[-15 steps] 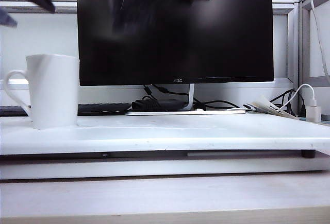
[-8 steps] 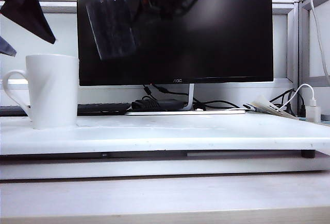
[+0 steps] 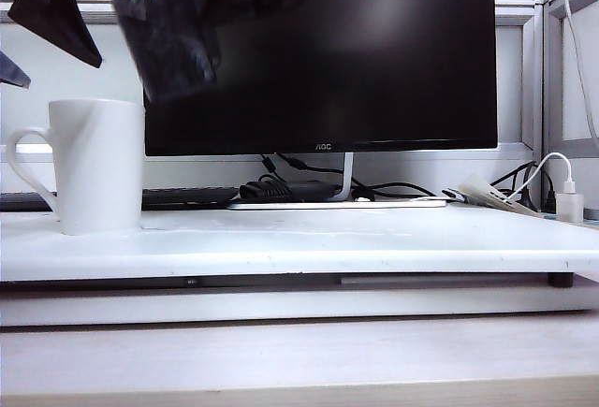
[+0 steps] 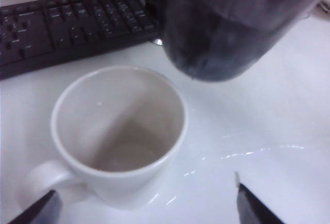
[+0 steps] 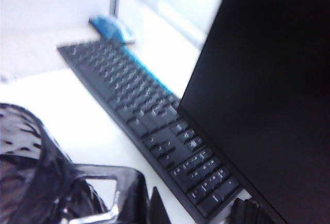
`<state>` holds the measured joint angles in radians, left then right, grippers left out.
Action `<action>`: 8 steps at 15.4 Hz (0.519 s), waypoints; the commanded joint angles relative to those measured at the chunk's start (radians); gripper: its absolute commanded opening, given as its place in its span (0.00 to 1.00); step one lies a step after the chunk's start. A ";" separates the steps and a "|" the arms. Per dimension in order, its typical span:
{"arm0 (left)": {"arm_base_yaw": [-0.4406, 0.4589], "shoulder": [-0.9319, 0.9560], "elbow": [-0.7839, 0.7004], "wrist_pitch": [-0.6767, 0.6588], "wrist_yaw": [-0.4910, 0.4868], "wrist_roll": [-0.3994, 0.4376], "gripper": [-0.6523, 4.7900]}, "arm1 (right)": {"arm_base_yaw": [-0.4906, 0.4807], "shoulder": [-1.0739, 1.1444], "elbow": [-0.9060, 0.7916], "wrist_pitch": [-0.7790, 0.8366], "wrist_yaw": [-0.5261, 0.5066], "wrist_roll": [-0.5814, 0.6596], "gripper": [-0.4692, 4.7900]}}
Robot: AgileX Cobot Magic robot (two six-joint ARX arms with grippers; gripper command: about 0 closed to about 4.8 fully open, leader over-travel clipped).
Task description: Carefully pick up the black cup and pour some water from the black cup into the white cup.
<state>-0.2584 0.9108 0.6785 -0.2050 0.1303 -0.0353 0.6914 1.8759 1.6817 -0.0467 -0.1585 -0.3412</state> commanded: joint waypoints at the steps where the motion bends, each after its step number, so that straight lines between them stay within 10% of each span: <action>1: 0.000 -0.002 0.007 -0.006 -0.003 -0.002 1.00 | 0.015 0.018 0.042 0.042 0.054 -0.062 0.09; 8: 0.000 -0.002 0.007 -0.025 -0.040 0.001 1.00 | 0.022 0.033 0.056 0.058 0.106 -0.219 0.09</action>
<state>-0.2584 0.9112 0.6785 -0.2420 0.0937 -0.0349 0.7086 1.9194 1.7264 -0.0429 -0.0559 -0.5373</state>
